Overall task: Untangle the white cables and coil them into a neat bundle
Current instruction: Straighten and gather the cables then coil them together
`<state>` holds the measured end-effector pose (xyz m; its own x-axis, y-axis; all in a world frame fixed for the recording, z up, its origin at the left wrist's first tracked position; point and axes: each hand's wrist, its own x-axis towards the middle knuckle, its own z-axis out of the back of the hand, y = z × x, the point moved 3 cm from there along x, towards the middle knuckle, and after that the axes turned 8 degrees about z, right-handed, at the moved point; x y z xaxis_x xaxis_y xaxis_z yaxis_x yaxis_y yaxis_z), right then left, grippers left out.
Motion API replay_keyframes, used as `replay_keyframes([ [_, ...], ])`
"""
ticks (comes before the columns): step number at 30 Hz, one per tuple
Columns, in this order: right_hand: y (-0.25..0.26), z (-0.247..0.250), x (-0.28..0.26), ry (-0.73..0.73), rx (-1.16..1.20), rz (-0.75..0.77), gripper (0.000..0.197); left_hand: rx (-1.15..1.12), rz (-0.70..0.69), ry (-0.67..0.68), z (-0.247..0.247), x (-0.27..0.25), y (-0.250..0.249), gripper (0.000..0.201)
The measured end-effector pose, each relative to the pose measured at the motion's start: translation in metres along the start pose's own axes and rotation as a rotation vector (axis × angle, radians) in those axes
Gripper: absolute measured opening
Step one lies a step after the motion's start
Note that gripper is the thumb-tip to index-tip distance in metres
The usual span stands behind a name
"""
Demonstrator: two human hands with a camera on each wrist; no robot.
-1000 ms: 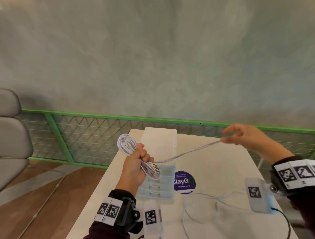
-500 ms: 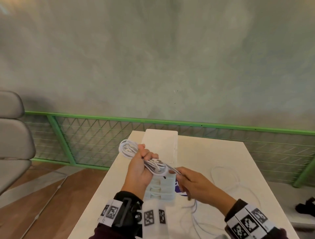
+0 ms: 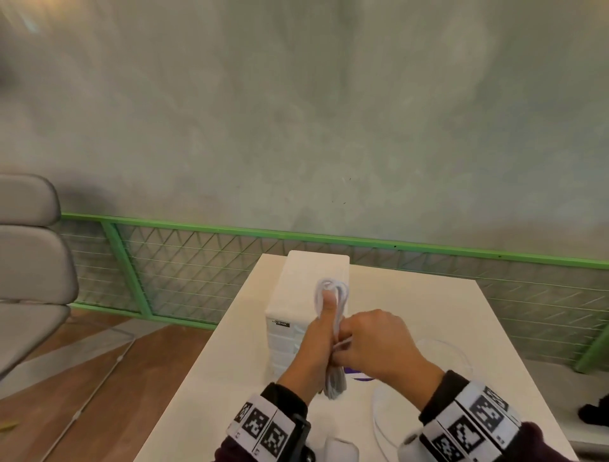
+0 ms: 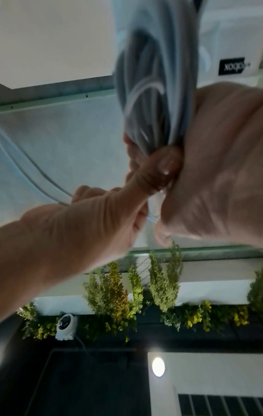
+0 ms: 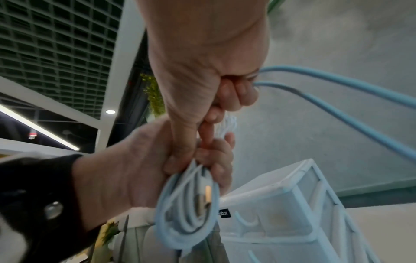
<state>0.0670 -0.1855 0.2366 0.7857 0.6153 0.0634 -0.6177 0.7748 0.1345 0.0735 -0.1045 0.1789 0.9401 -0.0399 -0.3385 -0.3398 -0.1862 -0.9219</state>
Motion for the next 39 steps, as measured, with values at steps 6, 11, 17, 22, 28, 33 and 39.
replay_keyframes([
  [6, -0.010, 0.010, -0.008, -0.033, -0.019, -0.104, 0.017, 0.360, -0.118, 0.268, 0.000, -0.008, 0.005, 0.070],
  [11, -0.013, 0.035, -0.012, 0.065, 0.001, -0.070, 0.024, 1.003, -0.148, 0.115, 0.010, 0.003, 0.022, 0.064],
  [17, -0.024, 0.048, 0.001, -0.151, 0.002, -0.019, 0.018, 1.148, -0.176, -0.073, 0.007, 0.007, 0.028, 0.035],
  [22, -0.070, 0.022, 0.003, -0.261, 0.401, -0.149, 0.018, 0.558, -0.111, 0.001, 0.012, -0.002, 0.018, 0.023],
  [28, -0.058, -0.026, -0.010, -0.136, 0.421, -0.117, 0.032, -0.124, 0.026, -0.005, 0.004, -0.006, 0.016, 0.032],
  [33, -0.022, -0.047, -0.017, 0.034, 0.343, 0.085, 0.040, -0.245, 0.104, -0.034, -0.001, -0.003, 0.020, 0.040],
  [39, -0.030, -0.054, -0.029, 0.178, 0.387, 0.062, 0.067, -0.401, 0.141, -0.056, 0.013, -0.001, 0.016, 0.025],
])
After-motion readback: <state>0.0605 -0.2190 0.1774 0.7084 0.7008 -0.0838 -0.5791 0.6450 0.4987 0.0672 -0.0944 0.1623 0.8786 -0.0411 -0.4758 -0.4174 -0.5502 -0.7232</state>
